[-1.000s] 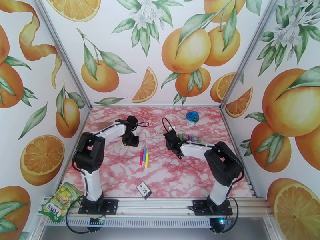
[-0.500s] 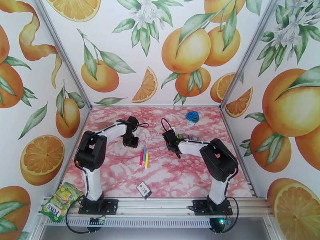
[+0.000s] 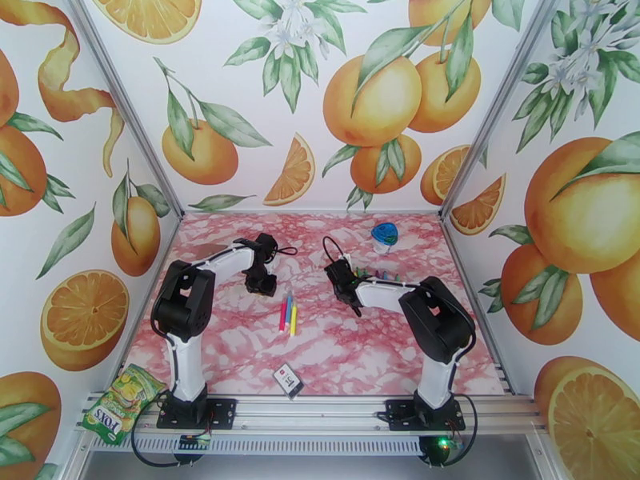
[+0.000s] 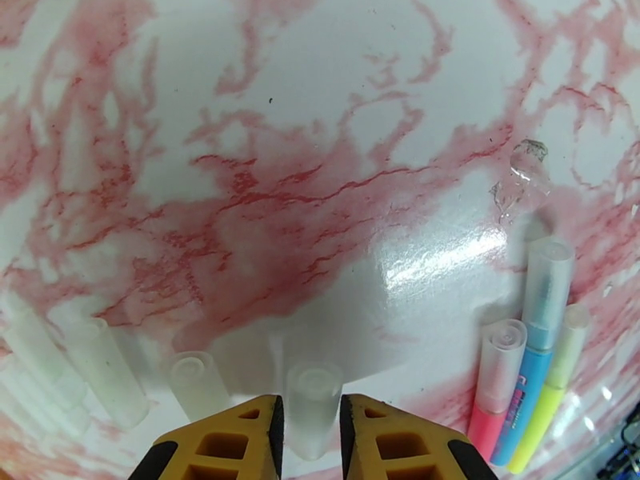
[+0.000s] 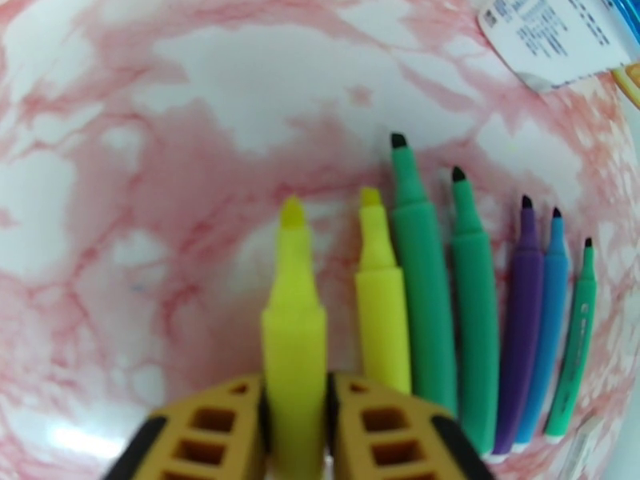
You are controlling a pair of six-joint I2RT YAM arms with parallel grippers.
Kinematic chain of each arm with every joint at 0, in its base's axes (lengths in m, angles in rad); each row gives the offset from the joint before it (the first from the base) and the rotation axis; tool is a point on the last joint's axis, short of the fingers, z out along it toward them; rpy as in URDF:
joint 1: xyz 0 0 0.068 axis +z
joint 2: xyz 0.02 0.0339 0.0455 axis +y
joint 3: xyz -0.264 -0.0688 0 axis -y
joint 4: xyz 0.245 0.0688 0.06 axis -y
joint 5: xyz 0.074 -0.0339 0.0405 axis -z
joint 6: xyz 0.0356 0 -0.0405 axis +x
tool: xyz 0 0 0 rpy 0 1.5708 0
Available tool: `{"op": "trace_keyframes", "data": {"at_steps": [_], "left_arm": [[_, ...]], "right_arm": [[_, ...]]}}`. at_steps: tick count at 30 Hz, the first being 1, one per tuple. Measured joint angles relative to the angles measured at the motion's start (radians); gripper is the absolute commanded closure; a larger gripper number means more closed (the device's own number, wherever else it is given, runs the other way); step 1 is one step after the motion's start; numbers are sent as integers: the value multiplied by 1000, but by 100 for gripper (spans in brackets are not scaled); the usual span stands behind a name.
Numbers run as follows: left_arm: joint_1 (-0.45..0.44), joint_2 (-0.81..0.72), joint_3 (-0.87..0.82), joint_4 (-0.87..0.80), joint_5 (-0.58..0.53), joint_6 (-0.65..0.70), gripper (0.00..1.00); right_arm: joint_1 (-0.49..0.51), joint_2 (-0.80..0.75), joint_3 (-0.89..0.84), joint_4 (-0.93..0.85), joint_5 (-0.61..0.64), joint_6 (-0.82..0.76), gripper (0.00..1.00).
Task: Open the pen caps
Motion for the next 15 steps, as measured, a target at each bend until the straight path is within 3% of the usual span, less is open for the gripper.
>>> {"op": "trace_keyframes", "data": {"at_steps": [8,15], "left_arm": [[0,-2,0,2,-2,0,72],[0,-36,0,23,14,-1,70]], "right_arm": [[0,-11,0,-12,2,-2,63],[0,-109,0,-23,-35,-17,58]]}}
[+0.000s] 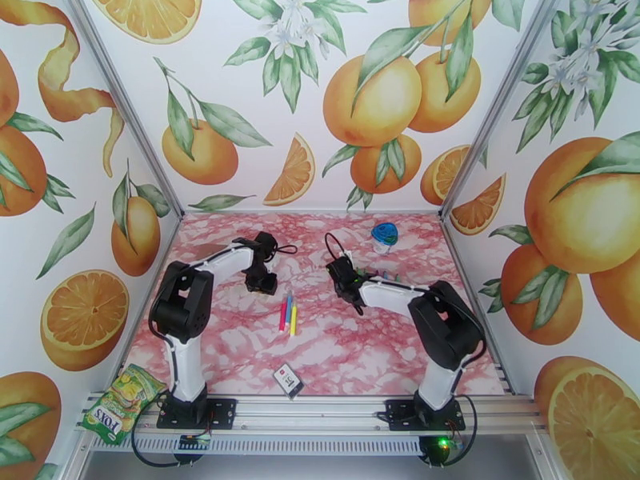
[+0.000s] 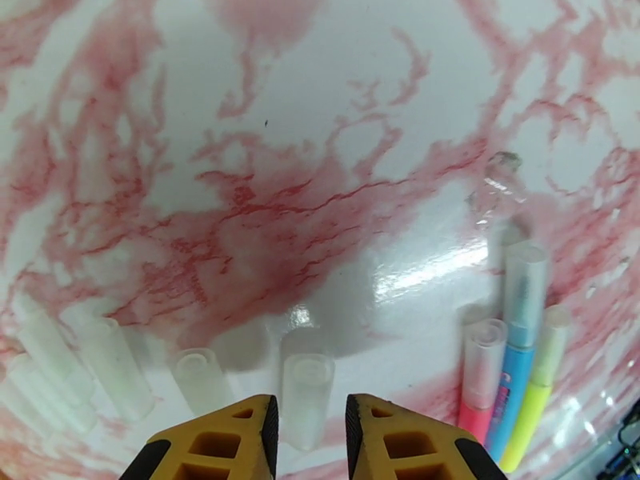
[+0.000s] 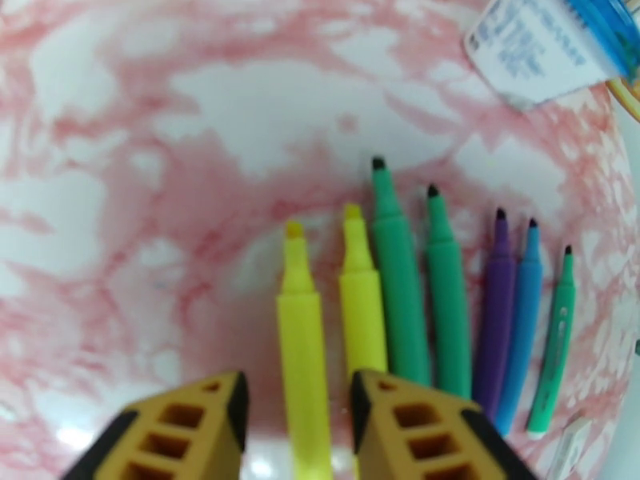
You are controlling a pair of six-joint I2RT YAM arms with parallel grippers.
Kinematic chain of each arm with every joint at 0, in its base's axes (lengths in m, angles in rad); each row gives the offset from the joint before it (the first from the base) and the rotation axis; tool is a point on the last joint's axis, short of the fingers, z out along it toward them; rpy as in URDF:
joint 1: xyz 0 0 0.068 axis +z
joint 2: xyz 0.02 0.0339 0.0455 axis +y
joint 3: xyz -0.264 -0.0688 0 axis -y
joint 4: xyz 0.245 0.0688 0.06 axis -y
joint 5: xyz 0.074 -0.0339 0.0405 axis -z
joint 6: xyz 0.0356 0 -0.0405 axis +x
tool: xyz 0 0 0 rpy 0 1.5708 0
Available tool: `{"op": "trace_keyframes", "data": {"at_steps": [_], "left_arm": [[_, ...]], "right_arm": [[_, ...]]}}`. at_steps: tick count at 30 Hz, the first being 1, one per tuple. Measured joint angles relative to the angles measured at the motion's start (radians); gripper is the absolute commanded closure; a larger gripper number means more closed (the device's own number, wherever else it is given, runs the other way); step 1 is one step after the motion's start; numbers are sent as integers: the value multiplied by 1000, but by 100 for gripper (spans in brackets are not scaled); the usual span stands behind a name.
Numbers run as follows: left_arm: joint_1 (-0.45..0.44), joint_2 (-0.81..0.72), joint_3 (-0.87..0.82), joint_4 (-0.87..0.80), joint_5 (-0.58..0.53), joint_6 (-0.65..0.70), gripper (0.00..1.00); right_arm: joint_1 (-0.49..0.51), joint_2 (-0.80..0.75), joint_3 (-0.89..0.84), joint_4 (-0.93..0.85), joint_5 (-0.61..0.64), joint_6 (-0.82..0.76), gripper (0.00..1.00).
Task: Open the pen caps
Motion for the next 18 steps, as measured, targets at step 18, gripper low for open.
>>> {"op": "trace_keyframes", "data": {"at_steps": [18], "left_arm": [[17,-234,-143,232,127,-4,43]], "right_arm": [[52,-121,-31,50,-349,-18,56]]}}
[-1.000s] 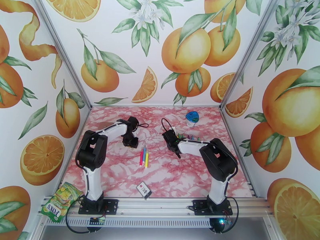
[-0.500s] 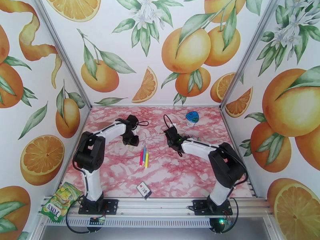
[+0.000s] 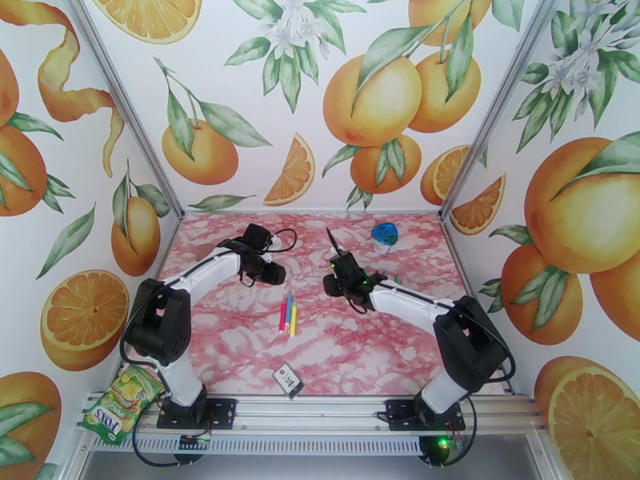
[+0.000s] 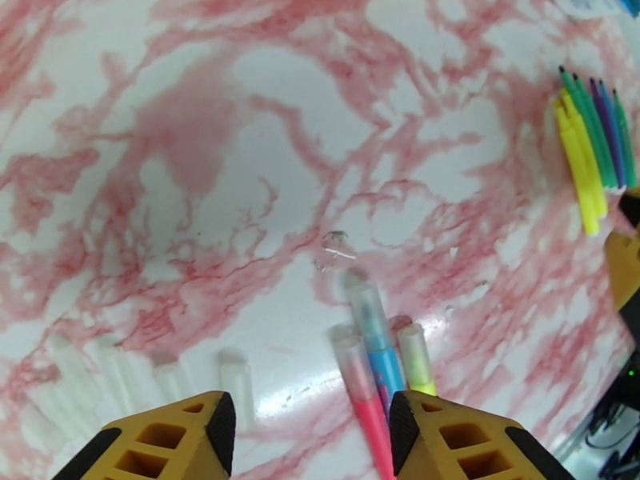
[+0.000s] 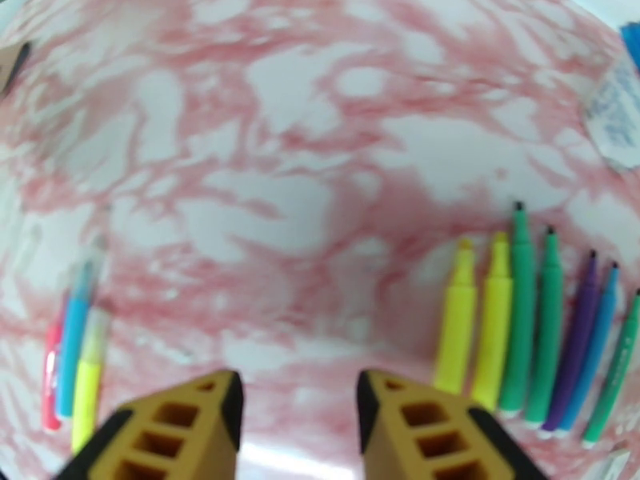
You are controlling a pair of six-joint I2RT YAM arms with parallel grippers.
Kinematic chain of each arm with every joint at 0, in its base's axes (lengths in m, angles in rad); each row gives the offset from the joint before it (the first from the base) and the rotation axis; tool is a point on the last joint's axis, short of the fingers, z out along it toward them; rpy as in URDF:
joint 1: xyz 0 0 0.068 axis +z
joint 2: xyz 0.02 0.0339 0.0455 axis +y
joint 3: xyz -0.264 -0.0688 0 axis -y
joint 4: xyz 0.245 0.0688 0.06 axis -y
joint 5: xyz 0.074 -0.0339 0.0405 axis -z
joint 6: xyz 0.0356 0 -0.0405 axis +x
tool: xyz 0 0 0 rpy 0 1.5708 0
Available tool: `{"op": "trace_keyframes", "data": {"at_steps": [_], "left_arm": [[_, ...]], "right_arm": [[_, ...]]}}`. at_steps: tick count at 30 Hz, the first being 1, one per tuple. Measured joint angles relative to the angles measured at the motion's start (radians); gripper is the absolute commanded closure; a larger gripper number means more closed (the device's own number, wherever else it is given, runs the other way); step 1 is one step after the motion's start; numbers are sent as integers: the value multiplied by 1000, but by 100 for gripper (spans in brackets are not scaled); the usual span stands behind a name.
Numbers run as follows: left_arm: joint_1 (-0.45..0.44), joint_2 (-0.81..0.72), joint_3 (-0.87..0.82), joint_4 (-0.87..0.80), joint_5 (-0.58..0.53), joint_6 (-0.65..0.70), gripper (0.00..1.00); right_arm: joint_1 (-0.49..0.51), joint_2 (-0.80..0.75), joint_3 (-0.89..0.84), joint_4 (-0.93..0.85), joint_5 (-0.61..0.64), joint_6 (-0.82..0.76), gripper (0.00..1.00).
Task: Open the pen caps
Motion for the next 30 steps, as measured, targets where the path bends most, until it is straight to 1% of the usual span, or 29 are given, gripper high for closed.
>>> {"op": "trace_keyframes", "data": {"at_steps": [7,13,23,30], "left_arm": [[69,-129,-110,112,48,-29,41],[137,-212,-201,201,82,-71,40],[198,-296,-273,259,76,-103,39],[222,-321,-299,274,69,-108,39]], "right_arm": [[76,36,8,4,-99,0,55],[117,90,31,5,-157,10,55],[148,166,89,5,-220,38,54],[186,220,127,-9,-235,45,54]]}}
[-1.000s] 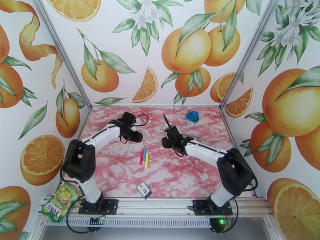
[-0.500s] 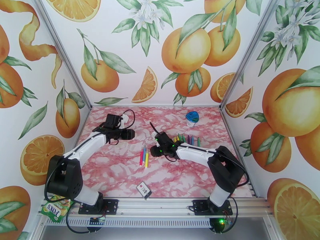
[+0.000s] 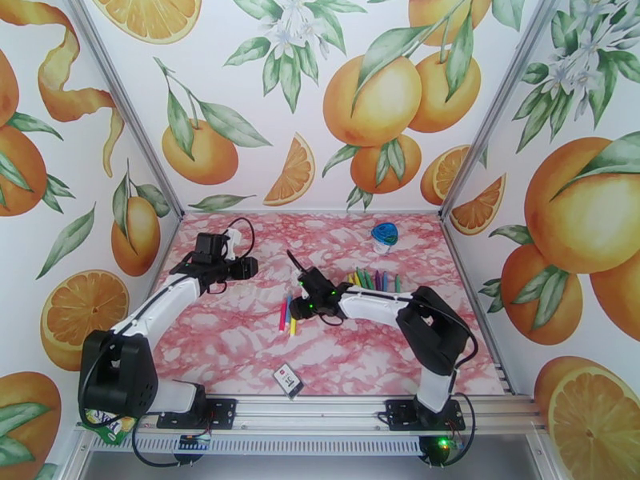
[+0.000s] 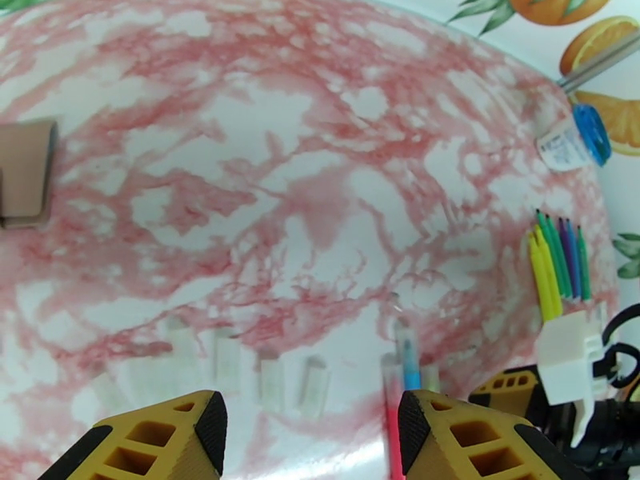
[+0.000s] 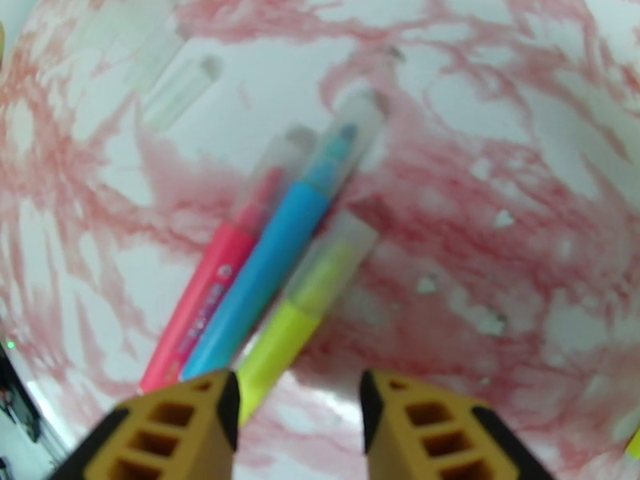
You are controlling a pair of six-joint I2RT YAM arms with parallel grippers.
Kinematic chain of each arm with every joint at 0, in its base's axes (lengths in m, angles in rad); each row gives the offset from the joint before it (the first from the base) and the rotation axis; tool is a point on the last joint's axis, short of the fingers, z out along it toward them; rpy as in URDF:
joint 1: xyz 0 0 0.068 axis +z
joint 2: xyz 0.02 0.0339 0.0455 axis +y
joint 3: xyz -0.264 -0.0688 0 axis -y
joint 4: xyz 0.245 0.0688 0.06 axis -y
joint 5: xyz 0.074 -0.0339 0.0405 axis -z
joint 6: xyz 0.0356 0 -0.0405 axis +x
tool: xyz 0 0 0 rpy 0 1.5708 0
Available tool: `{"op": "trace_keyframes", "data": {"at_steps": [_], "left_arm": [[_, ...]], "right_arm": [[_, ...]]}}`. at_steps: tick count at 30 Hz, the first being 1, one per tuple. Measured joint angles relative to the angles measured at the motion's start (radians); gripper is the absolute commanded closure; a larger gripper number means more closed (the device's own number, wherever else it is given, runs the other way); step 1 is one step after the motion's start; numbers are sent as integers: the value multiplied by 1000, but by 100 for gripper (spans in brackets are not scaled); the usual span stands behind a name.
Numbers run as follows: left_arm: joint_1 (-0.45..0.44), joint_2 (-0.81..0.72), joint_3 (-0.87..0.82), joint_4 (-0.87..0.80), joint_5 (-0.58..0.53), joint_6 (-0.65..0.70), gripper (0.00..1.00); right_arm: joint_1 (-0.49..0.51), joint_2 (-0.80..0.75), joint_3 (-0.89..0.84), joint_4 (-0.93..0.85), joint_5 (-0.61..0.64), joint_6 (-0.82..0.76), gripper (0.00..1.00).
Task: Open the pen caps
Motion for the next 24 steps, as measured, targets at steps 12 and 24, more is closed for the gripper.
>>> {"op": "trace_keyframes", "data": {"at_steps": [12,24], "left_arm": [[5,-13,-1,13,2,-4,39],[6,-13,-1,16,2,-18,39]], "right_arm": [[48,84,98,-97,86,-11,54],[51,94,109,-161,179,-11,62]]}}
